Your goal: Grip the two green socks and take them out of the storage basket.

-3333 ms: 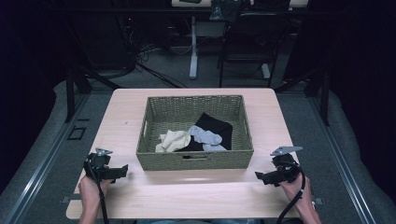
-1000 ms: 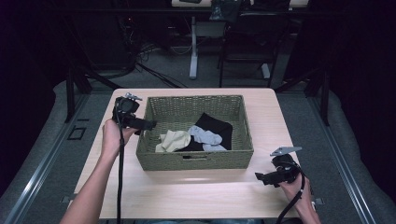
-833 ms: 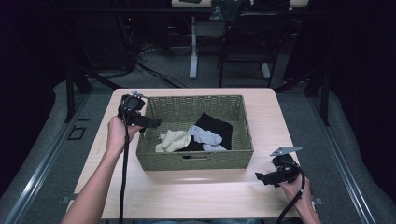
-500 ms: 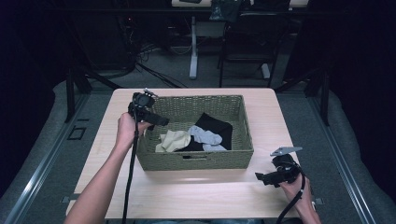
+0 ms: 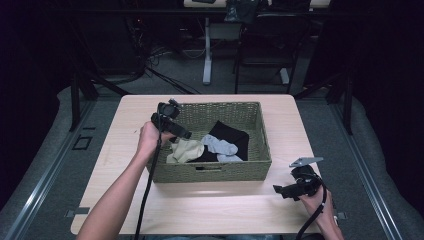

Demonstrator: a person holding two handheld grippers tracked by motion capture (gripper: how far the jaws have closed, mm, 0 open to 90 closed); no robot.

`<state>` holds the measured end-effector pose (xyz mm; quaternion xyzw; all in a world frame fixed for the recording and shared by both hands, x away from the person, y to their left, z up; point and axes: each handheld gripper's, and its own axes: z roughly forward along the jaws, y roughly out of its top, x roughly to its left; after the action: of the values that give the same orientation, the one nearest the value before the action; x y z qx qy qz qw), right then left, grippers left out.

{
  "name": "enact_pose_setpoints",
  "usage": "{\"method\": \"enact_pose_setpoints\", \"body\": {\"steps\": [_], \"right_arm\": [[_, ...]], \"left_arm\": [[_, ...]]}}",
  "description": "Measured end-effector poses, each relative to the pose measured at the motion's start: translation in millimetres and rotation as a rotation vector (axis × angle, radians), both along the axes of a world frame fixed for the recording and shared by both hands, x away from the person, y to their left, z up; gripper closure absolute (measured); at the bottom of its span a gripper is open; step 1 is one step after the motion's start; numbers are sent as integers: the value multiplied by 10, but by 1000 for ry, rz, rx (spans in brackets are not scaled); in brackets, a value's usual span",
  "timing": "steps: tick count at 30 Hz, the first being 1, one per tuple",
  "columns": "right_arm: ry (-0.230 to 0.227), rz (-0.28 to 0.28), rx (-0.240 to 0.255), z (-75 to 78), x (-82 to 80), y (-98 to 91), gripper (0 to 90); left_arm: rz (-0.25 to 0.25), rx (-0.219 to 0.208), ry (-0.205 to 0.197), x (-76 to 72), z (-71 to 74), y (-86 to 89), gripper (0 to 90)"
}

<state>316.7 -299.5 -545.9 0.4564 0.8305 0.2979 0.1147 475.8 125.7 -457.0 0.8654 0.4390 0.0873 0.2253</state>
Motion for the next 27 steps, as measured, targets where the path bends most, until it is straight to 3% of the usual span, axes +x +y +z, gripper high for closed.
{"method": "enact_pose_setpoints", "body": {"steps": [11,21,27], "right_arm": [[0,1,-1,-1,1,-1,40],[-1,1,4,0,0,-3,41],[-3,1,-1,6,-3,-3,41]], "left_arm": [[-16,47,106,80,-259,-143,56],[7,88,169,156,-438,-201,85],[3,118,188,166,-510,-244,146]]}}
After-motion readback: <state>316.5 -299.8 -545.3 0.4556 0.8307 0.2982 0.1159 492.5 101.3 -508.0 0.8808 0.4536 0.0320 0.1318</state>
